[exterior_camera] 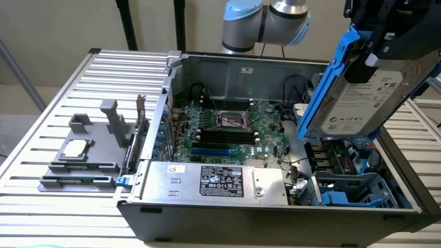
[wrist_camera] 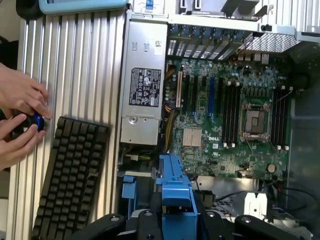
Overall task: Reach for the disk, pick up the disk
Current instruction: 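Pick up the disk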
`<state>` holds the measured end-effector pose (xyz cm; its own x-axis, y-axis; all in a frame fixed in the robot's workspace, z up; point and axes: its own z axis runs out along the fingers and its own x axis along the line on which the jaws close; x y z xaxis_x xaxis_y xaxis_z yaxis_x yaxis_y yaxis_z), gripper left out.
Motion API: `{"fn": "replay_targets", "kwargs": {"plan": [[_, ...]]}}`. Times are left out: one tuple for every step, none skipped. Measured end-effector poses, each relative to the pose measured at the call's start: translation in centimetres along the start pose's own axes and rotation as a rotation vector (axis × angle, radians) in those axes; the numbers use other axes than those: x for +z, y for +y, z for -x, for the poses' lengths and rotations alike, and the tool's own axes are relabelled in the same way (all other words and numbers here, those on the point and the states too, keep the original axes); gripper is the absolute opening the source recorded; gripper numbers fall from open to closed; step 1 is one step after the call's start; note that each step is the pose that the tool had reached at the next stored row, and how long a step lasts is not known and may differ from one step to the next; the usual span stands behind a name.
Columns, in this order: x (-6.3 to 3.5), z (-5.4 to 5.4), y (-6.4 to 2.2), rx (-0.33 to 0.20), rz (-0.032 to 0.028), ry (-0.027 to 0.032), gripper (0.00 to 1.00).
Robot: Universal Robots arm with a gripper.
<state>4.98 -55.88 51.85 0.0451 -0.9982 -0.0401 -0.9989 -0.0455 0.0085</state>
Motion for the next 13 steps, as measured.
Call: {"fn": "replay_targets", "kwargs": {"plan": [[-0.01, -0.2, -0.35, 0.0, 0.0, -0.0001, 0.33], [-0.03, -0.5, -0.71, 0.0, 0.0, 0.0, 0.33], [-0.04, -0.7, -1.04, 0.0, 0.0, 0.0, 0.33], [-0.05, -1.0, -1.37, 0.0, 0.0, 0.0, 0.33], [-0.05, -1.2, -1.7, 0.0, 0.0, -0.0001, 0.33], [-0.06, -1.4, -2.03, 0.0, 0.0, -0.0001, 0.33], [-0.08, -1.7, -2.36, 0.0, 0.0, 0.0, 0.33], [-0.08, -1.9, -2.67, 0.0, 0.0, 0.0, 0.33], [-0.08, -2.1, -3.0, 0.0, 0.0, -0.0001, 0.33], [-0.08, -2.3, -3.31, 0.0, 0.0, -0.0001, 0.33], [-0.07, -2.5, -3.64, 0.0, -0.0002, -0.0002, 0.33], [-0.06, -2.7, -3.95, 0.0, -0.0005, -0.0001, 0.33], [-0.02, -2.9, -4.23, 0.0, -0.0008, -0.0003, 0.33]]}}
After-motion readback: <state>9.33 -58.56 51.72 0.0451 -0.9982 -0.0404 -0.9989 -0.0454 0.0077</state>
